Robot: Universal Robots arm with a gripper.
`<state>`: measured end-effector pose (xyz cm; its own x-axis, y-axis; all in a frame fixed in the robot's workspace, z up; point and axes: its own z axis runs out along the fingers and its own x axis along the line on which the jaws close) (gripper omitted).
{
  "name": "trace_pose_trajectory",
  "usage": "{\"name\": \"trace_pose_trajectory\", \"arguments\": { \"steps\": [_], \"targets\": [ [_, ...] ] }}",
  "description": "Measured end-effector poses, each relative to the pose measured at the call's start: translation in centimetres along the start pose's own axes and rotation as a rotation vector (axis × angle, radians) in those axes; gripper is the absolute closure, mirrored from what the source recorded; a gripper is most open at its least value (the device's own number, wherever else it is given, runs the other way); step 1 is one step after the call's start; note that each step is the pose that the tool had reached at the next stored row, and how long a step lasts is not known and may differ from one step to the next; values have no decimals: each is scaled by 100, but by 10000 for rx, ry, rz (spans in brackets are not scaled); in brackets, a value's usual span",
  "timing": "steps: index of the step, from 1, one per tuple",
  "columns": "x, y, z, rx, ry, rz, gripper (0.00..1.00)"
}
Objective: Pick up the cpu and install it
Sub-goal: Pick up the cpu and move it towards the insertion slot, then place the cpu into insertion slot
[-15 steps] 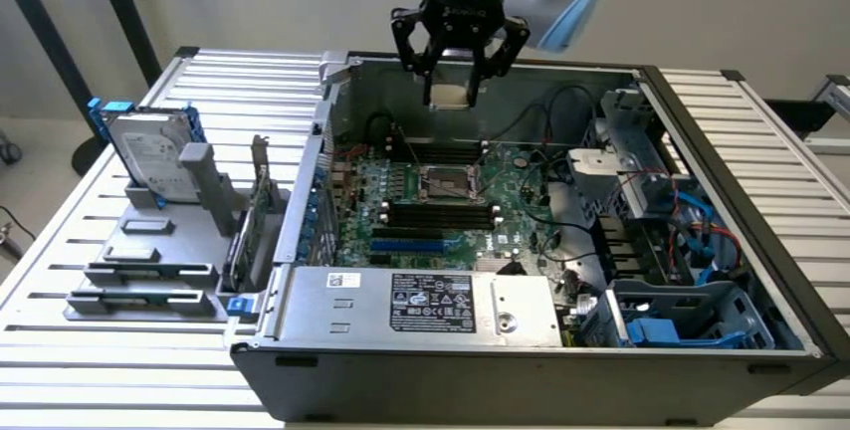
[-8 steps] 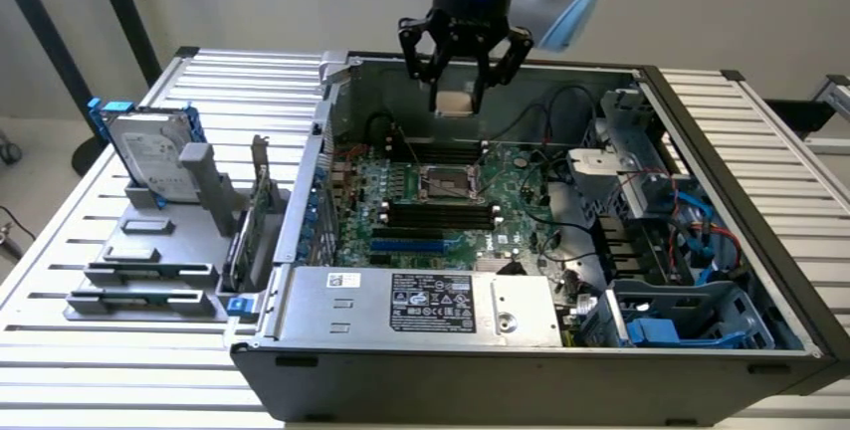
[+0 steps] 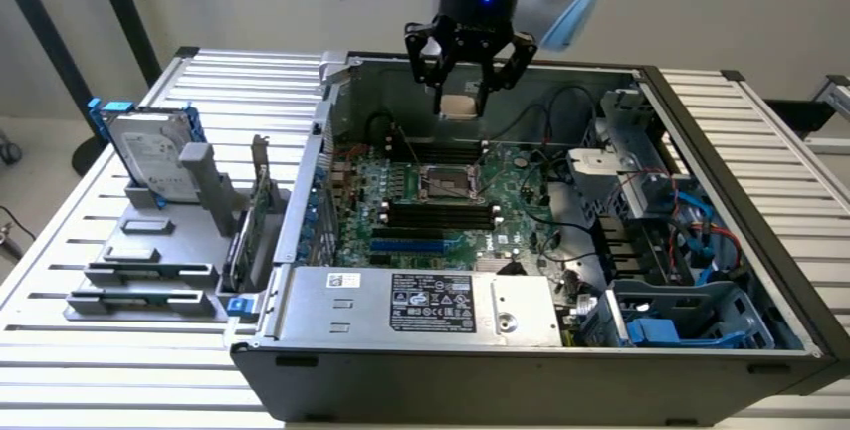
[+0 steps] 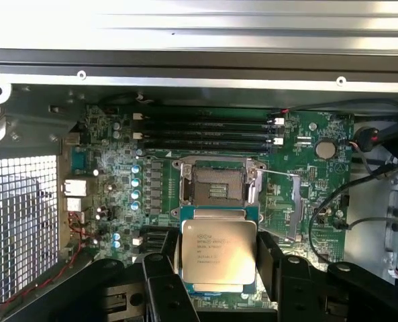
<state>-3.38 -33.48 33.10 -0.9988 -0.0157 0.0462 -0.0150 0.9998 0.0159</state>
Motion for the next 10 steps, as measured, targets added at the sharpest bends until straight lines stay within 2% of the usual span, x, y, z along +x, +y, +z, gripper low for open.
{"name": "trace_pose_trajectory", "arguments": {
  "steps": [10],
  "targets": [
    [0, 0, 0, 0, 0, 0, 45]
  ]
}}
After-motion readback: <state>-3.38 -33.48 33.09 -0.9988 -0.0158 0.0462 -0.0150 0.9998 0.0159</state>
